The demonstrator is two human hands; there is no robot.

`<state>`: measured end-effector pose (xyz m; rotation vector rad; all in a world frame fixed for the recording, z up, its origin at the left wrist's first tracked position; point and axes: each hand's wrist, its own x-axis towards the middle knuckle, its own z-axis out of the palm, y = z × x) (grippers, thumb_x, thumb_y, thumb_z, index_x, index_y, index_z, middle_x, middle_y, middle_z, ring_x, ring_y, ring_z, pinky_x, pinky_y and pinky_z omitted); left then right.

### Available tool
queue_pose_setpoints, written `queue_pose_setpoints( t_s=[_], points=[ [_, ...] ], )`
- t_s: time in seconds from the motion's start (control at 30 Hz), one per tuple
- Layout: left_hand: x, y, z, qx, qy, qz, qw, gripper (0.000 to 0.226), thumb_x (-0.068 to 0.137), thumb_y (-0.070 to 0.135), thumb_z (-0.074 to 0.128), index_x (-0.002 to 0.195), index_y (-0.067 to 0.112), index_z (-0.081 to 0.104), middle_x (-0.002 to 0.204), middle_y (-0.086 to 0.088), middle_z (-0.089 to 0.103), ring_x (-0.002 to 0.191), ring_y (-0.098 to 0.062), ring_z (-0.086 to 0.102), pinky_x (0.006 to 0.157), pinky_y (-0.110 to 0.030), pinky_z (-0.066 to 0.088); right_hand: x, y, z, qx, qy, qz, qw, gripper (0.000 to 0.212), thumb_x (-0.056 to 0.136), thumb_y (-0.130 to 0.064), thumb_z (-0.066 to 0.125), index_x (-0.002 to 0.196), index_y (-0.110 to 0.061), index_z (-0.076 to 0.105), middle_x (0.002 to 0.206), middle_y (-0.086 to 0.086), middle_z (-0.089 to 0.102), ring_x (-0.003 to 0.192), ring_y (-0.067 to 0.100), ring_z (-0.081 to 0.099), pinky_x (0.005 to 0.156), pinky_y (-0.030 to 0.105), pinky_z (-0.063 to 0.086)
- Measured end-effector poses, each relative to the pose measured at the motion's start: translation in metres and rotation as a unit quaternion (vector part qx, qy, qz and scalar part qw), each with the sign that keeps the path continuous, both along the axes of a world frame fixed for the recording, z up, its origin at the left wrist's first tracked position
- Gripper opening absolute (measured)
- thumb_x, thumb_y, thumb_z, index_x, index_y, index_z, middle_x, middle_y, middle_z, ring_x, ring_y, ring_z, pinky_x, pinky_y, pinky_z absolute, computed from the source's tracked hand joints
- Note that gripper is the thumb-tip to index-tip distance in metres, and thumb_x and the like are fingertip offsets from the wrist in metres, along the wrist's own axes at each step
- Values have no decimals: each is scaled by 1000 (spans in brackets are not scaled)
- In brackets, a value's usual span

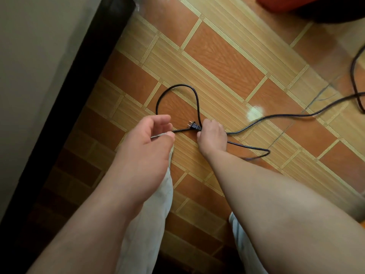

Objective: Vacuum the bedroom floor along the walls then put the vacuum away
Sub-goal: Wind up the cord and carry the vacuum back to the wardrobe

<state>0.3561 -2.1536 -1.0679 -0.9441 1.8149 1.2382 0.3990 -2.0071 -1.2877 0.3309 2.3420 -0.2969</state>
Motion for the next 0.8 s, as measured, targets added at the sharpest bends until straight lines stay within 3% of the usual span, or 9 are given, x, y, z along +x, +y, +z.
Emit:
queue_pose_setpoints(
  t_s=[0.13, 0.3, 0.4, 0.47, 0.63, 0.73, 0.8],
  points=[
    [3, 3, -1, -5, -4, -19, 1000, 29, 103, 21, 59, 125, 41, 62, 115, 22, 68, 112, -3, 64, 101, -40, 55, -1, 7, -3, 1, -10, 64, 998, 13, 101, -19, 54, 108, -11, 62, 110, 11, 59, 104, 30, 54, 83, 40, 43],
    [6, 5, -1, -14, 0, -22, 1000, 28, 103, 20, 58, 122, 40, 64, 115, 20, 69, 115, -5, 65, 103, -41, 54, -1, 18, 8, -6, 7, 40, 999, 11, 103, -19, 42, 109, -13, 49, 108, 10, 57, 96, 30, 49, 87, 44, 38],
    [8, 14, 3, -18, -3, -22, 1000, 27, 103, 19, 58, 120, 40, 64, 115, 19, 70, 116, -7, 65, 104, -43, 54, -7, 42, 33, -76, -10, -79, 994, 5, 104, -16, 36, 107, -13, 35, 84, 7, 58, 74, 29, 52, 67, 42, 39],
    [10, 27, 8, -15, -9, -31, 999, 28, 104, 18, 57, 123, 38, 63, 117, 18, 69, 117, -9, 65, 105, -45, 53, -13, 64, 57, -110, 7, -175, 978, 8, 106, -22, 38, 109, -14, 38, 79, 5, 53, 67, 24, 51, 58, 40, 39],
    [16, 83, 29, 15, -22, -62, 998, 33, 106, 11, 52, 135, 26, 60, 124, 10, 67, 119, -10, 63, 106, -41, 53, -17, 131, 117, -123, 69, -365, 920, 21, 107, -35, 48, 110, -18, 58, 86, 0, 60, 76, 23, 58, 65, 33, 40],
    [24, 124, 52, 32, -31, -110, 993, 34, 106, 11, 50, 136, 25, 59, 125, 10, 67, 120, -10, 63, 105, -37, 52, -8, 172, 145, -128, 90, -451, 879, 22, 108, -39, 44, 109, -22, 58, 85, -2, 60, 79, 25, 59, 67, 33, 42],
    [27, 149, 74, 29, -30, -149, 988, 33, 106, 14, 51, 135, 29, 59, 125, 13, 67, 119, -7, 63, 107, -38, 51, 3, 195, 159, -144, 108, -519, 836, 18, 106, -43, 44, 95, -32, 53, 84, -3, 63, 80, 27, 66, 71, 41, 54]
  ],
)
